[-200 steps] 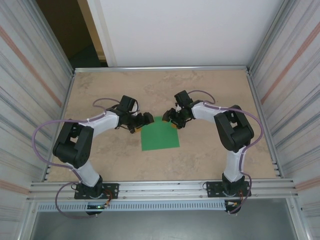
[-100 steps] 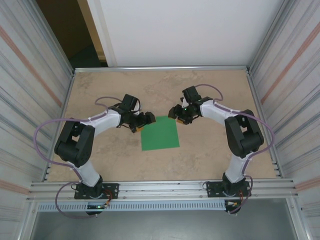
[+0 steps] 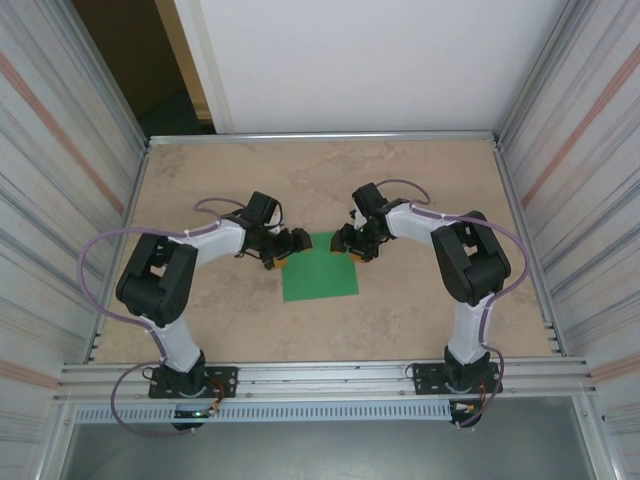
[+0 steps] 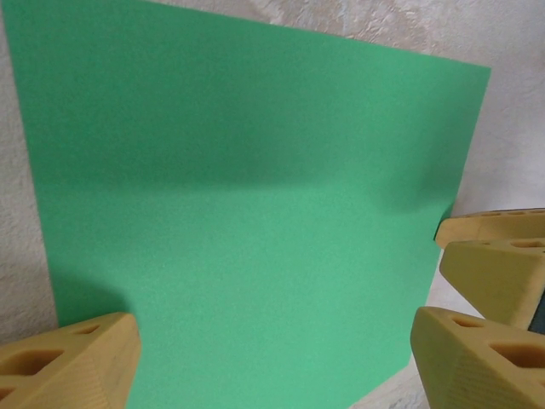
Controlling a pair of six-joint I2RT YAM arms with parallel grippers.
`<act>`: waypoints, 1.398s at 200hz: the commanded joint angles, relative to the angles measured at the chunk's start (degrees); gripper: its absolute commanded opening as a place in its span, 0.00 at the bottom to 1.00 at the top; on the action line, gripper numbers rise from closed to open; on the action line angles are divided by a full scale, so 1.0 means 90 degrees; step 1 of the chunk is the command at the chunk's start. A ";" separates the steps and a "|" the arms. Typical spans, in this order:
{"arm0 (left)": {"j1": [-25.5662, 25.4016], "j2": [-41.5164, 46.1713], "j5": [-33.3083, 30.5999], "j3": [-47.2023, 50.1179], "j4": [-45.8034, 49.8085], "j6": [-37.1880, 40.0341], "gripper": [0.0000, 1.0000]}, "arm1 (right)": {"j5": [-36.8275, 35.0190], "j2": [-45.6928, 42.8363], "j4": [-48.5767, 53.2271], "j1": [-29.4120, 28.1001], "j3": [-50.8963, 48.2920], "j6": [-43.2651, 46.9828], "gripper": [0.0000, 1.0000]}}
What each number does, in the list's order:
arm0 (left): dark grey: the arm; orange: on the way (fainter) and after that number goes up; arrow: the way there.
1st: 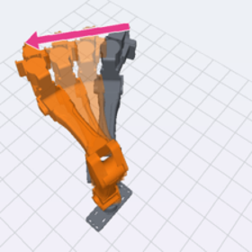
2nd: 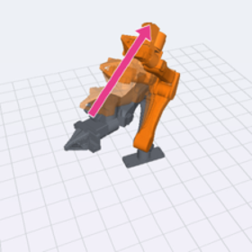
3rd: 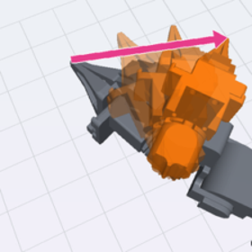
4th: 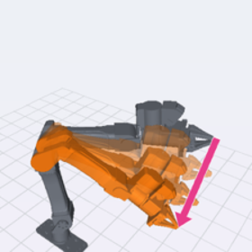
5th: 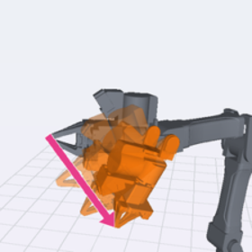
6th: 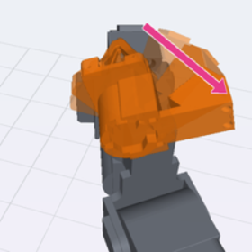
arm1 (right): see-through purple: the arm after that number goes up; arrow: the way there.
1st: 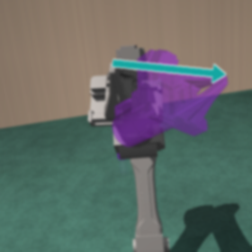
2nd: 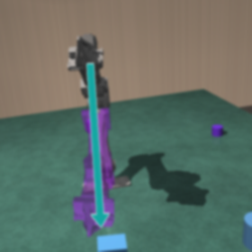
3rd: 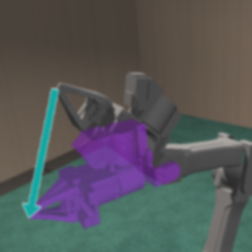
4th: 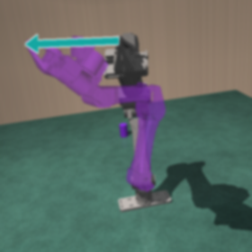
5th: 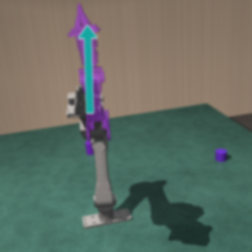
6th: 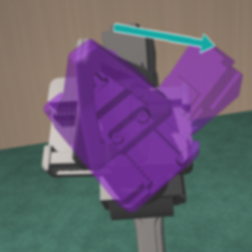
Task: Fold a paper plane with a square sheet of paper (pick it up from the middle)
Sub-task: First fold in half a square sheet of paper at the center of the table.
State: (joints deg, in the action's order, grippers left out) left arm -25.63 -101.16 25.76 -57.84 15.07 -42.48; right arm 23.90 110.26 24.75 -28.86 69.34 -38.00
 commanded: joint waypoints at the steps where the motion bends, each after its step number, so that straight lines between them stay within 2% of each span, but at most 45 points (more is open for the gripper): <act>1: -0.0043 -0.0127 0.0042 0.0085 0.0029 -0.0002 0.84 | -0.0051 0.0231 0.0186 0.0000 0.0079 0.0160 0.56; 33: -0.0027 -0.0205 -0.0074 0.0281 -0.0016 -0.0124 0.87 | -0.0017 0.0429 0.0079 0.0004 0.0010 0.0104 0.57; 94: 0.0017 -0.0066 0.0141 0.0702 -0.0657 -0.0368 0.95 | 0.0365 0.0580 -0.0250 -0.0063 0.0016 -0.0131 0.56; 132: 0.0017 0.0176 0.0041 0.0812 -0.0778 -0.0341 0.97 | 0.0515 0.0640 -0.0438 -0.0143 0.0096 -0.0278 0.54; 193: -0.0013 0.0150 0.0049 0.0710 -0.0589 -0.0215 0.95 | 0.0745 0.0838 -0.0610 -0.0325 0.0283 -0.0448 0.47; 279: -0.0236 -0.0175 -0.0610 0.0231 0.0452 0.0226 0.84 | 0.1046 0.0972 -0.1049 -0.0397 0.0206 -0.0774 0.41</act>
State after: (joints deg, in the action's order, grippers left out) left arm -26.89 -100.33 23.97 -55.42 11.22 -42.72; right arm 33.50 116.36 14.48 -31.62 72.01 -43.24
